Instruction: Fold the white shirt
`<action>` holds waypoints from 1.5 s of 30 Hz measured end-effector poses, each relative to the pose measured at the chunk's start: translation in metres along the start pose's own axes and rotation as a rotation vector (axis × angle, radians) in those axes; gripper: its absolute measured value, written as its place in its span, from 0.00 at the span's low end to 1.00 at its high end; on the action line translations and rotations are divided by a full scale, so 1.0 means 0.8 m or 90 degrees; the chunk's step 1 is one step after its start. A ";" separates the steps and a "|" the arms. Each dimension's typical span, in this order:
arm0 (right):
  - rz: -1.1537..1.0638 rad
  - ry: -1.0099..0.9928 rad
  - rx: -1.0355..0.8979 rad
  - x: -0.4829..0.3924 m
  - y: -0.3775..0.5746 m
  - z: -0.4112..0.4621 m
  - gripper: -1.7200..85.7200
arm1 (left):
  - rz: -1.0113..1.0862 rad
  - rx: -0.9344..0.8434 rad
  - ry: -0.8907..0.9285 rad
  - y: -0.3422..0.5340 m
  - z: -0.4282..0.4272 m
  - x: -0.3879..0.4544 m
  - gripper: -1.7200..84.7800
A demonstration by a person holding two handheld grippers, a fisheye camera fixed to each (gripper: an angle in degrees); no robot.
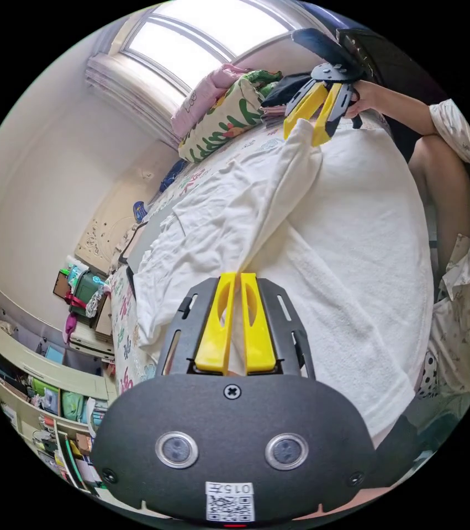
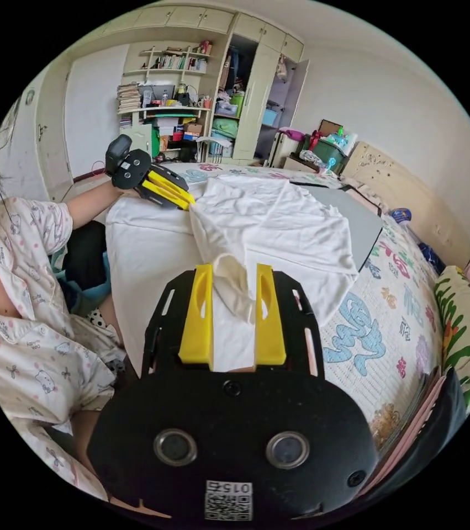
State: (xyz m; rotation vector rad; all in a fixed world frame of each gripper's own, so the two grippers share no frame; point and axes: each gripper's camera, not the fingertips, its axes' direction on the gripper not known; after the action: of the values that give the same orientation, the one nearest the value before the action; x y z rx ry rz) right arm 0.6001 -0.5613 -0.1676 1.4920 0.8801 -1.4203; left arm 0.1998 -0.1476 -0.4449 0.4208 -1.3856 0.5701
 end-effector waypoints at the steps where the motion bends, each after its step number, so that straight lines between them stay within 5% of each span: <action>1: -0.015 -0.012 0.006 -0.005 -0.001 -0.006 0.06 | -0.002 -0.002 -0.002 0.007 0.008 0.012 0.03; 11: -0.179 0.013 -0.035 -0.089 -0.021 -0.032 0.02 | -0.072 -0.026 0.054 0.083 0.047 0.016 0.05; 18: -0.152 0.011 -0.019 -0.080 -0.045 -0.064 0.02 | -0.364 -0.084 -0.137 0.219 0.120 -0.132 0.10; 23: -0.150 0.012 -0.021 -0.080 -0.070 -0.078 0.02 | -0.358 -0.212 -0.124 0.222 0.236 -0.184 0.12; 36: -0.254 -0.052 -0.125 -0.121 -0.126 -0.052 0.04 | -0.409 -0.165 -0.036 0.228 0.273 -0.274 0.05; 41: -0.205 -0.134 -0.077 -0.092 -0.151 -0.096 0.12 | -0.396 -0.169 -0.058 0.209 0.261 -0.289 0.04; 45: 0.000 -0.041 -0.020 -0.027 -0.170 -0.118 0.10 | -0.433 -0.149 -0.015 0.205 0.242 -0.329 0.03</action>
State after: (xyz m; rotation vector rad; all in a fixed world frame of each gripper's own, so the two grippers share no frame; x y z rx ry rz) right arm 0.5080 -0.4223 -0.1655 1.4145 0.8589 -1.4409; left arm -0.0757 -0.1655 -0.6851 0.6667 -1.2144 -0.1522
